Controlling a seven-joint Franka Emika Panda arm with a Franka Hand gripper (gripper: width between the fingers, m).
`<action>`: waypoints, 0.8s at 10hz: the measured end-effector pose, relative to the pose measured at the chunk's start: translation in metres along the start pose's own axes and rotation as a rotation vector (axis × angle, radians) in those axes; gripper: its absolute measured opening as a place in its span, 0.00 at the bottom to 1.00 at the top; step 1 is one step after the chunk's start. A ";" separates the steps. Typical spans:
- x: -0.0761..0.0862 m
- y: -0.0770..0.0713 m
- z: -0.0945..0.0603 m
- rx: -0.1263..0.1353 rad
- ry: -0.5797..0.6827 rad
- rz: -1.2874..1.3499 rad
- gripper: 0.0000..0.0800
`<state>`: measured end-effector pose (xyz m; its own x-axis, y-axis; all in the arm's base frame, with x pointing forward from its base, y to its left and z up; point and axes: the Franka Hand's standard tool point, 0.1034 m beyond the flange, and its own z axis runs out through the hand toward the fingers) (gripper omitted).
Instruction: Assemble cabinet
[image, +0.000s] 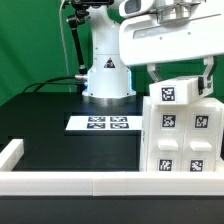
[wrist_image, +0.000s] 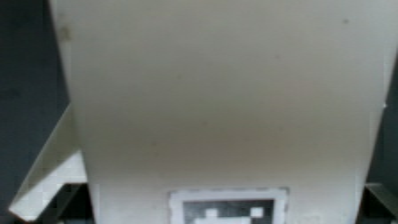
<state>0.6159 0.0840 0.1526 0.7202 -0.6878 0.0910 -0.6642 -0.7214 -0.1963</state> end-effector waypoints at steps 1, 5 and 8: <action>-0.002 -0.001 0.000 0.000 -0.003 0.139 0.70; -0.001 0.002 0.002 0.008 -0.036 0.589 0.70; 0.000 0.004 0.003 0.018 -0.065 0.777 0.70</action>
Offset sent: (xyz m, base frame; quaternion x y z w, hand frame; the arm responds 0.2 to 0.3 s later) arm -0.0071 -0.0035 -0.0117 -0.0066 0.0051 0.2988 0.9543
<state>0.6140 0.0808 0.1485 0.0603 -0.9889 -0.1361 -0.9801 -0.0328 -0.1959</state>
